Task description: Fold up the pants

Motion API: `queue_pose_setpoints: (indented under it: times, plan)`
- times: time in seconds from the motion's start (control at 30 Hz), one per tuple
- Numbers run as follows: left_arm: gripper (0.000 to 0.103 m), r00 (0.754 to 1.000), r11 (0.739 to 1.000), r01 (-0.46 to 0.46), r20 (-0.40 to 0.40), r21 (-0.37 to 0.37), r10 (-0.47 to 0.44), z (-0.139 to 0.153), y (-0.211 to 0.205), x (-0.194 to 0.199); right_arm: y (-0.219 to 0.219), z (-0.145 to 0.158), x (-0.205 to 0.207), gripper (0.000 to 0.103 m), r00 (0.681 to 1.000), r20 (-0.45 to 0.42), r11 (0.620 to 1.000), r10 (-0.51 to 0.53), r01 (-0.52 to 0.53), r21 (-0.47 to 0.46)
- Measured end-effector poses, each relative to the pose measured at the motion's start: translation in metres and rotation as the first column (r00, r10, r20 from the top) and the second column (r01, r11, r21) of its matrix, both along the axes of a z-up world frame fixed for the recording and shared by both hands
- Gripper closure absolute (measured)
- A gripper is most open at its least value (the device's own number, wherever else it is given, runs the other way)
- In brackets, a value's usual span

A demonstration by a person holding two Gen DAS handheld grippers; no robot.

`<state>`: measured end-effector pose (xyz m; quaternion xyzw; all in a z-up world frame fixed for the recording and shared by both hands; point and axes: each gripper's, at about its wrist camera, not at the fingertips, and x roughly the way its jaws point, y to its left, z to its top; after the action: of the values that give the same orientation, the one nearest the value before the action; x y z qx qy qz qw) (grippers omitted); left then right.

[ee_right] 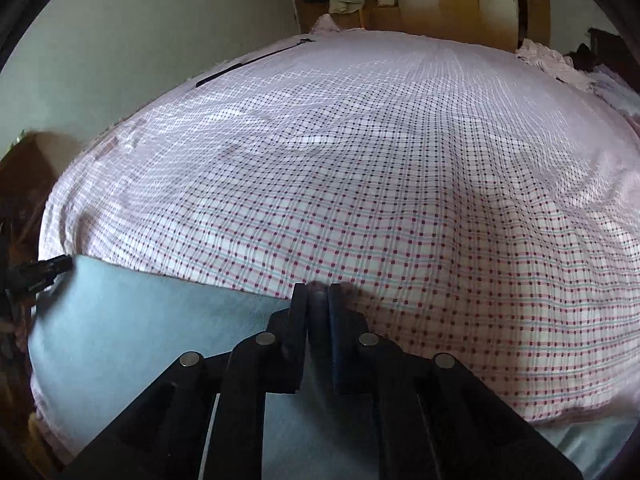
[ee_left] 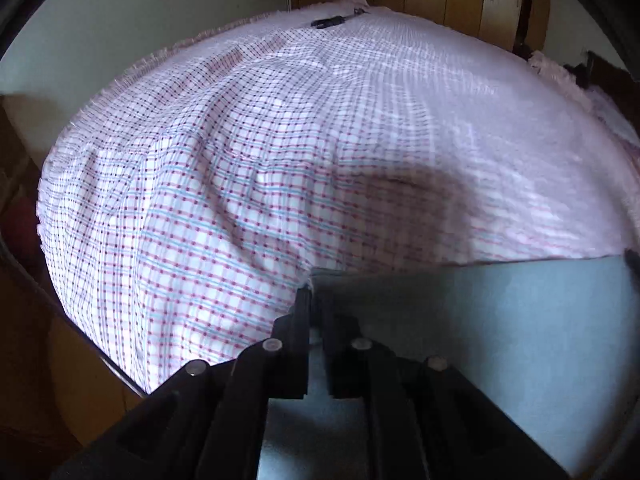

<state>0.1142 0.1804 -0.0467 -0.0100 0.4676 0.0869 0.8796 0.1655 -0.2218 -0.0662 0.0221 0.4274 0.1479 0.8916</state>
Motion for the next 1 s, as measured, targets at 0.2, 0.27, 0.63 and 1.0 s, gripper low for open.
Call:
queue_pose_setpoints:
  times: [0.2, 0.27, 0.63, 1.0]
  plan:
    - [0.078, 0.999, 0.998, -0.048, 0.008, 0.032, 0.048, 0.017, 0.014, -0.002, -0.007, 0.019, -0.013, 0.088, 0.996, -0.01, 0.996, -0.085, 0.085, 0.025]
    - [0.078, 0.998, 0.998, -0.063, 0.02, -0.002, 0.063, 0.026, 0.025, -0.01, -0.008, 0.025, -0.024, 0.087, 0.995, -0.007, 0.995, -0.097, 0.097, 0.024]
    - [0.078, 0.986, 0.971, -0.13, 0.076, -0.203, 0.148, 0.055, 0.044, -0.094, -0.019, 0.046, -0.097, 0.082, 0.994, -0.067, 0.994, -0.085, 0.09, 0.067]
    - [0.075, 0.974, 0.887, -0.215, -0.02, -0.408, 0.227, 0.026, 0.049, -0.124, -0.026, 0.026, -0.137, 0.081, 0.984, -0.142, 0.99, -0.107, 0.119, 0.079]
